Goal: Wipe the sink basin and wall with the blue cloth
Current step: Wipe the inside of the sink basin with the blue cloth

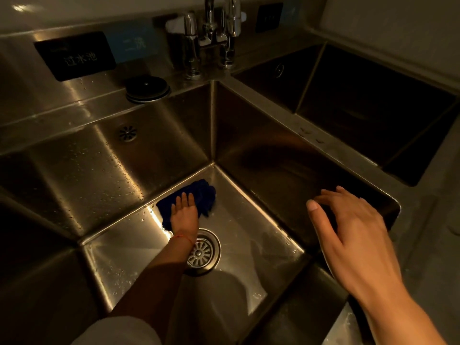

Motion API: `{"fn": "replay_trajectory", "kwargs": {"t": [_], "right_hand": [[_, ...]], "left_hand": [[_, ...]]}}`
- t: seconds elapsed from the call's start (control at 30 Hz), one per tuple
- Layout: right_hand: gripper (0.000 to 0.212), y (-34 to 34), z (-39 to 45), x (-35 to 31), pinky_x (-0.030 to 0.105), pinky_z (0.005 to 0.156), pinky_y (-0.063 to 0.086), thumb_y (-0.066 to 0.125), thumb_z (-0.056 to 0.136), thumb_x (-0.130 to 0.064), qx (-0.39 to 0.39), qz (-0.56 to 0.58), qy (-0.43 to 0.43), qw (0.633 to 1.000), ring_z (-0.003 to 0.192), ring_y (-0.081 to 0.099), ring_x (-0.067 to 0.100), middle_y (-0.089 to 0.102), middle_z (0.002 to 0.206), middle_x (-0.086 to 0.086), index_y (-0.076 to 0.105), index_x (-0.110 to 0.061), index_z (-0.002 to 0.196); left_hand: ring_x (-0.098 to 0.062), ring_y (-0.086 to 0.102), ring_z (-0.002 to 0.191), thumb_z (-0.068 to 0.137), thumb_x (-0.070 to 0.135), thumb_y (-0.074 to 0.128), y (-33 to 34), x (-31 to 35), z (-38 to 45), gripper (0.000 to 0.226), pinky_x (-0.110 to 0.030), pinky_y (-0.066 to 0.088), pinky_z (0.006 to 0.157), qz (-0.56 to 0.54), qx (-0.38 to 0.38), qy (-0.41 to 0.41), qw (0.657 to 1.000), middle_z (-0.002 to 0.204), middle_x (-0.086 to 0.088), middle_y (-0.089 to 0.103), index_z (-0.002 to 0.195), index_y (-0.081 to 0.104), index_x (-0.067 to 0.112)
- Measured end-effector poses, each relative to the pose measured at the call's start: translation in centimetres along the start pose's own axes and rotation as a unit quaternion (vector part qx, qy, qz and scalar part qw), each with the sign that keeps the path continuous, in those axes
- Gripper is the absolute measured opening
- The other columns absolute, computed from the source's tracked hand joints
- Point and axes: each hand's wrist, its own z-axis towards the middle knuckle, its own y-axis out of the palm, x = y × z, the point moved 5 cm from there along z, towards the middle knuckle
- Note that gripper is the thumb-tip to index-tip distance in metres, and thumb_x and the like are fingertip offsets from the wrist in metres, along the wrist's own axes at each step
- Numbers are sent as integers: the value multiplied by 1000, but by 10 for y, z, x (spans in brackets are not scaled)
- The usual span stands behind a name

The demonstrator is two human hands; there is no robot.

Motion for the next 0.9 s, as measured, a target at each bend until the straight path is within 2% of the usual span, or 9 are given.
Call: {"fn": "replay_trajectory", "kwargs": {"t": [0.3, 0.47, 0.63, 0.9], "right_hand": [[52, -1, -1, -1, 39, 109, 23, 29, 89, -47, 6, -2, -7, 1000, 129, 41, 17, 60, 124, 6, 60, -14, 114], [52, -2, -2, -1, 39, 109, 22, 29, 89, -47, 9, -4, -7, 1000, 129, 41, 18, 60, 124, 7, 60, -14, 114], [49, -1, -2, -1, 40, 109, 22, 32, 90, -45, 19, -20, -13, 1000, 128, 42, 19, 60, 124, 7, 60, -13, 114], [47, -4, -4, -4, 40, 109, 20, 34, 93, -43, 29, -23, -20, 999, 129, 41, 20, 59, 125, 9, 60, -11, 115]], "left_hand": [[-26, 15, 147, 101, 16, 39, 2, -27, -27, 60, -36, 19, 119, 1, -4, -24, 1000, 159, -14, 12, 152, 8, 8], [-25, 20, 146, 102, 26, 36, -5, -36, -30, 59, -35, 27, 116, 24, -1, 9, 1000, 159, -13, 16, 152, 8, 10], [-22, 5, 149, 104, 18, 31, -2, -37, -24, 59, -35, 9, 121, 41, -22, 74, 996, 161, -10, 3, 152, 0, 9], [-22, 2, 149, 99, -1, 34, 2, -43, -23, 67, -33, 6, 121, 8, -44, 93, 995, 161, -8, -2, 152, -4, 12]]}}
